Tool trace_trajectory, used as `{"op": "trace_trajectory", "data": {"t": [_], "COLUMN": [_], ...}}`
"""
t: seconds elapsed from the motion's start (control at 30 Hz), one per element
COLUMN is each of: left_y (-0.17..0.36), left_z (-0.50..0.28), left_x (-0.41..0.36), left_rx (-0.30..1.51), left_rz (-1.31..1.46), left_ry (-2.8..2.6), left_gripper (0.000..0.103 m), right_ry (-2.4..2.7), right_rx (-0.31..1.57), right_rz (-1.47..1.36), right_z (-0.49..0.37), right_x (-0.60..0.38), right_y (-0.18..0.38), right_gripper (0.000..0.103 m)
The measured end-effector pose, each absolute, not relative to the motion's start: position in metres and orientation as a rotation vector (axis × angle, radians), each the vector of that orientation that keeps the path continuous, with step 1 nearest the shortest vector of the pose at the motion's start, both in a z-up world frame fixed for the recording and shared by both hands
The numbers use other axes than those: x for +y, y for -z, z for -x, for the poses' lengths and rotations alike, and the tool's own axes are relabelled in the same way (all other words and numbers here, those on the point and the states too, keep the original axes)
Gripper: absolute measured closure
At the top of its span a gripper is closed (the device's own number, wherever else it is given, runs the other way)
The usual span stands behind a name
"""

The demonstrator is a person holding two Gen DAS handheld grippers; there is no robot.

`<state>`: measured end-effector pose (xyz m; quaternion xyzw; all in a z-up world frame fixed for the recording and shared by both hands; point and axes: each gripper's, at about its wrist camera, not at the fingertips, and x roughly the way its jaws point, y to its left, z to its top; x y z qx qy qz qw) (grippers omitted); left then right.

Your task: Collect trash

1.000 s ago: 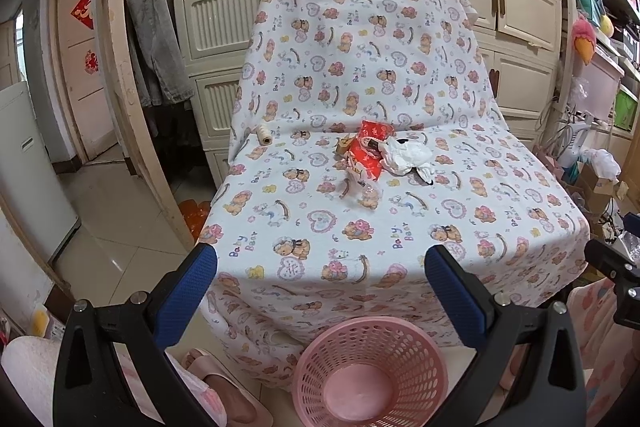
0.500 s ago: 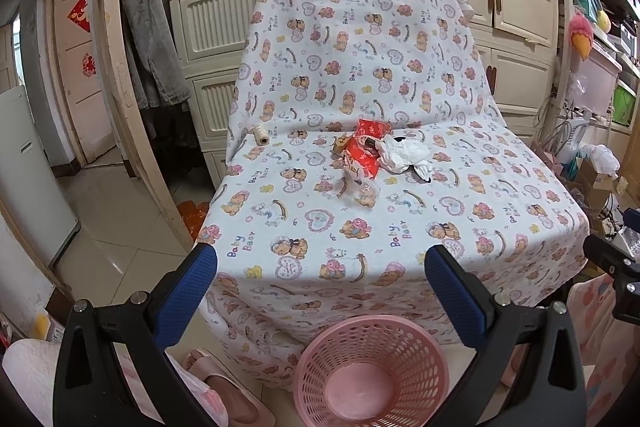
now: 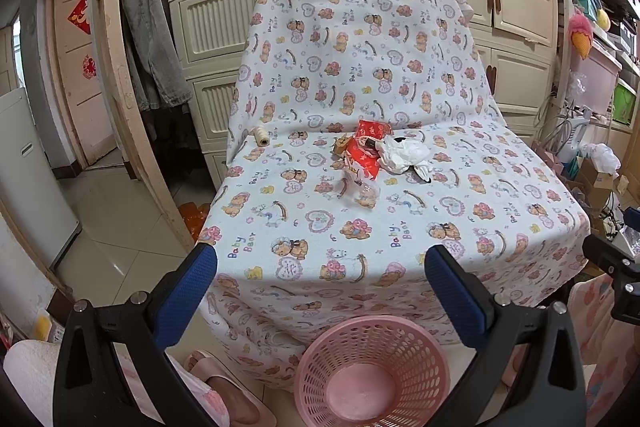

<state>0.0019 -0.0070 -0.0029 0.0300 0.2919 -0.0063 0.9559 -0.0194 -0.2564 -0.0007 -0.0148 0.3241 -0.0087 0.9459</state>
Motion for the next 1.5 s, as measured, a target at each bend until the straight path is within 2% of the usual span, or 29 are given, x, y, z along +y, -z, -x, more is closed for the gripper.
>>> {"op": "trace_trajectory", "data": {"t": [1.5], "left_y": [0.001], "left_z": [-0.003], "left_x": [-0.004], "left_rx": [0.596], "left_rz": [-0.057], "left_ry": [0.016], "left_gripper": [0.0], "right_ry": [0.027], "right_rx": [0.661], "right_rz": [0.06], "right_z": [0.018], "right_x": [-0.245], "right_y": [0.005], "right_gripper": [0.0]}}
